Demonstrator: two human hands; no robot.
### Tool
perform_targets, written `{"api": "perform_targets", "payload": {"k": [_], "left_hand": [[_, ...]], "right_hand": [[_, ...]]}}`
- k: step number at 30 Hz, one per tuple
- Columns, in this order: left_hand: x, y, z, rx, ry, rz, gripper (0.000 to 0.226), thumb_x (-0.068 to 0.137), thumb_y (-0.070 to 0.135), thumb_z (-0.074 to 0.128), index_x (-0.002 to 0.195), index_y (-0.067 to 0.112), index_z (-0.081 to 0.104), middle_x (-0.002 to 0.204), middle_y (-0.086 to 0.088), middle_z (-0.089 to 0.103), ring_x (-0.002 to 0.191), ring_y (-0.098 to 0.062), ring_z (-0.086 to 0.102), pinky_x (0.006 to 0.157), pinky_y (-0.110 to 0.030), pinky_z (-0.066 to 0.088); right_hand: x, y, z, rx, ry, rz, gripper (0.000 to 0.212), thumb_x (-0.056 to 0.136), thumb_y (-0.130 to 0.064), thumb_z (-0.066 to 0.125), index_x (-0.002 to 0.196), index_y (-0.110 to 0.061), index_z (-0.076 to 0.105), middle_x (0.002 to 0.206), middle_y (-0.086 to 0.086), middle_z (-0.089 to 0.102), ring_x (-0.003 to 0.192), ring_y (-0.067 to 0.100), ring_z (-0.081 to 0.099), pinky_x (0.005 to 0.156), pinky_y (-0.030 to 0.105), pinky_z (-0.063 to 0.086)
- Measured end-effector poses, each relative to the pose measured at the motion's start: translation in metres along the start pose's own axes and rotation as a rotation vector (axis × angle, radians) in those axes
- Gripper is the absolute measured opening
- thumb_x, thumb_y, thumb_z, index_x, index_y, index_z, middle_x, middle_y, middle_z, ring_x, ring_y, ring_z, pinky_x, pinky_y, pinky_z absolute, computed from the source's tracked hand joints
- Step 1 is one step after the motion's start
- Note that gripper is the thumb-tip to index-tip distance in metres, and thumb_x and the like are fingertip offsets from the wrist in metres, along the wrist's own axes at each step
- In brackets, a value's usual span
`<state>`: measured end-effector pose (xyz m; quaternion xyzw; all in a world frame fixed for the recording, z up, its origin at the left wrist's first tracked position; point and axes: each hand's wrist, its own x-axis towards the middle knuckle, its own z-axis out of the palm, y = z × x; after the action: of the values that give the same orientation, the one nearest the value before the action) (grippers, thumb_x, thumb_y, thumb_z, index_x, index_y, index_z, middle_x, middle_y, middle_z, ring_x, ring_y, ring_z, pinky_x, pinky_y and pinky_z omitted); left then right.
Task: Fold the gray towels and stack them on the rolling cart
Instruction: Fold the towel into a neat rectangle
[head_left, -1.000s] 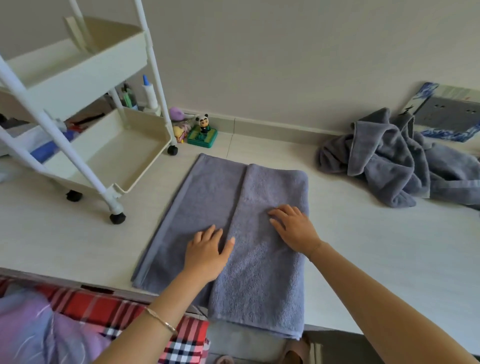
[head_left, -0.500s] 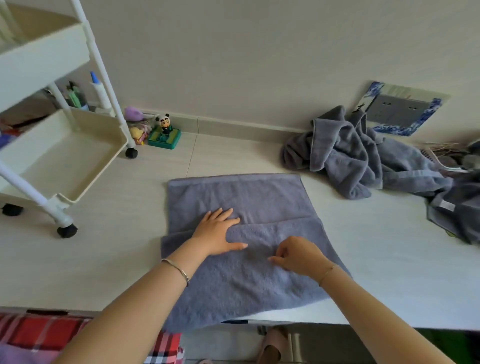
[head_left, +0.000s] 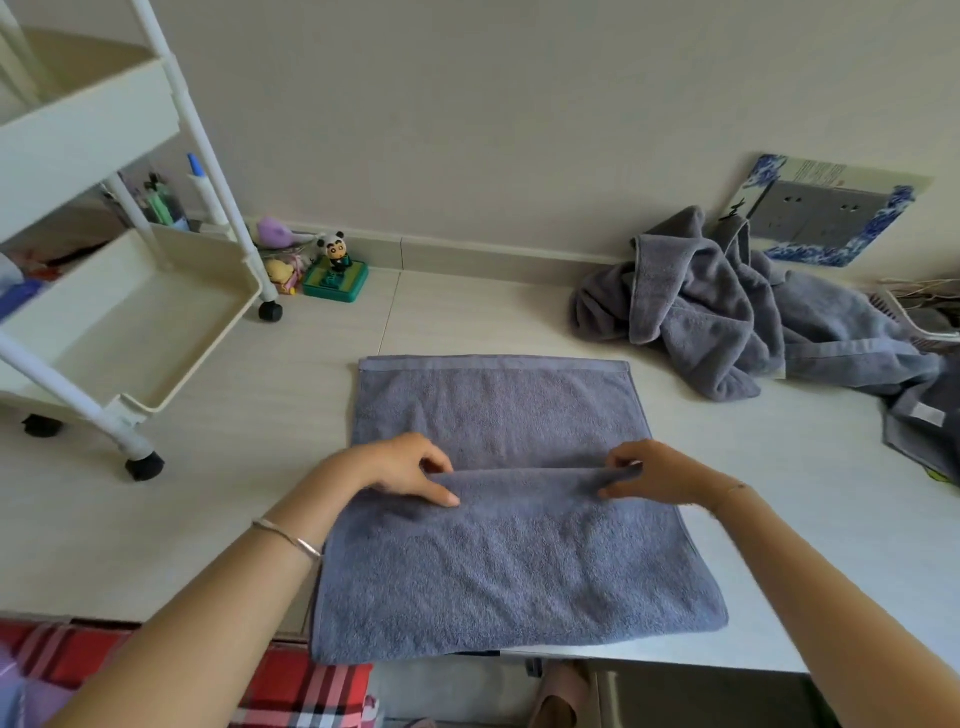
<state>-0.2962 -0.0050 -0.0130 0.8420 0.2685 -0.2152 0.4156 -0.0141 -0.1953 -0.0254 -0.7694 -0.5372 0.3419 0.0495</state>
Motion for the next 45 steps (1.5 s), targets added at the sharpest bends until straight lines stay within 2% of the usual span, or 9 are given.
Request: {"api": "perform_targets", "payload": {"k": [6, 10, 12, 17, 21, 30, 38, 43, 45], "left_hand": [[-0.024, 0.050, -0.068, -0.251, -0.331, -0.047, 0.020, 0.085, 0.030, 0.068, 0.104, 0.022, 0.069, 0.102, -0.001, 0.073, 0.088, -0.014, 0.070, 0.086, -0.033, 0.055], [0.004, 0.042, -0.089, -0.105, 0.314, -0.016, 0.037, 0.079, 0.038, 0.073, 0.113, 0.025, 0.065, 0.106, 0.008, 0.068, 0.103, -0.012, 0.061, 0.092, -0.028, 0.046], [0.019, 0.023, -0.077, 0.122, 0.618, -0.083, 0.049, 0.080, 0.040, 0.071, 0.125, 0.028, 0.056, 0.121, 0.003, 0.063, 0.116, -0.019, 0.054, 0.097, -0.032, 0.042], [0.037, -0.028, -0.014, 0.276, 0.524, -0.291, 0.079, 0.088, 0.051, 0.055, 0.150, 0.019, 0.018, 0.157, -0.005, 0.019, 0.142, -0.026, 0.022, 0.113, -0.035, 0.023], [0.039, -0.048, 0.002, 0.161, 0.654, -0.360, 0.090, 0.087, 0.059, 0.049, 0.151, 0.013, 0.006, 0.159, -0.008, 0.004, 0.143, -0.028, 0.016, 0.115, -0.038, 0.020], [0.047, -0.058, -0.012, 0.026, 0.752, -0.368, 0.089, 0.085, 0.055, 0.057, 0.150, 0.012, 0.014, 0.154, -0.010, 0.022, 0.138, -0.031, 0.022, 0.112, -0.037, 0.022], [0.046, -0.070, -0.035, 0.015, 0.782, -0.292, 0.057, 0.072, 0.038, 0.079, 0.114, 0.013, 0.048, 0.114, -0.006, 0.047, 0.110, -0.028, 0.043, 0.087, -0.034, 0.037], [0.038, -0.067, -0.046, -0.267, 0.541, -0.152, 0.039, 0.075, 0.044, 0.075, 0.100, 0.019, 0.060, 0.095, 0.005, 0.063, 0.093, -0.015, 0.058, 0.073, -0.023, 0.045], [0.031, -0.055, -0.058, -0.657, 0.459, -0.123, 0.035, 0.082, 0.040, 0.070, 0.110, 0.021, 0.061, 0.105, 0.008, 0.065, 0.100, -0.012, 0.060, 0.084, -0.022, 0.046]], "right_hand": [[-0.021, -0.025, -0.081, 0.557, -0.436, 0.031, 0.017, 0.081, -0.022, 0.074, 0.075, -0.012, 0.062, 0.079, 0.001, 0.063, 0.078, 0.012, 0.059, 0.073, 0.023, 0.047], [0.004, -0.021, -0.084, 0.688, 0.154, 0.073, 0.013, 0.079, -0.030, 0.073, 0.077, -0.018, 0.068, 0.081, -0.002, 0.068, 0.072, 0.006, 0.063, 0.063, 0.013, 0.047], [0.024, -0.007, -0.063, 0.564, 0.520, 0.119, 0.024, 0.079, -0.028, 0.075, 0.098, -0.014, 0.067, 0.098, 0.002, 0.067, 0.087, 0.011, 0.061, 0.075, 0.014, 0.045], [0.046, 0.029, -0.007, 0.264, 0.515, 0.278, 0.067, 0.077, -0.030, 0.076, 0.134, -0.010, 0.046, 0.134, 0.013, 0.050, 0.122, 0.033, 0.045, 0.103, 0.042, 0.038], [0.051, 0.038, 0.005, 0.289, 0.567, 0.419, 0.078, 0.079, -0.036, 0.073, 0.141, -0.007, 0.036, 0.140, 0.015, 0.043, 0.130, 0.035, 0.035, 0.108, 0.043, 0.030], [0.057, 0.052, 0.001, 0.621, 0.613, 0.436, 0.025, 0.073, -0.026, 0.079, 0.080, -0.023, 0.056, 0.091, 0.012, 0.062, 0.090, 0.032, 0.057, 0.081, 0.043, 0.049], [0.044, 0.035, -0.011, 0.818, 0.493, 0.182, 0.028, 0.081, -0.007, 0.072, 0.105, -0.010, 0.058, 0.092, 0.005, 0.067, 0.079, 0.013, 0.062, 0.058, 0.012, 0.050], [0.044, 0.029, -0.023, 0.586, 0.461, 0.153, 0.012, 0.087, -0.011, 0.067, 0.097, -0.010, 0.062, 0.088, 0.000, 0.066, 0.079, 0.009, 0.060, 0.058, 0.006, 0.044], [0.044, 0.022, -0.042, 0.708, 0.418, 0.111, 0.010, 0.088, -0.009, 0.064, 0.098, -0.009, 0.064, 0.087, -0.001, 0.069, 0.081, 0.012, 0.064, 0.062, 0.007, 0.047]]}}
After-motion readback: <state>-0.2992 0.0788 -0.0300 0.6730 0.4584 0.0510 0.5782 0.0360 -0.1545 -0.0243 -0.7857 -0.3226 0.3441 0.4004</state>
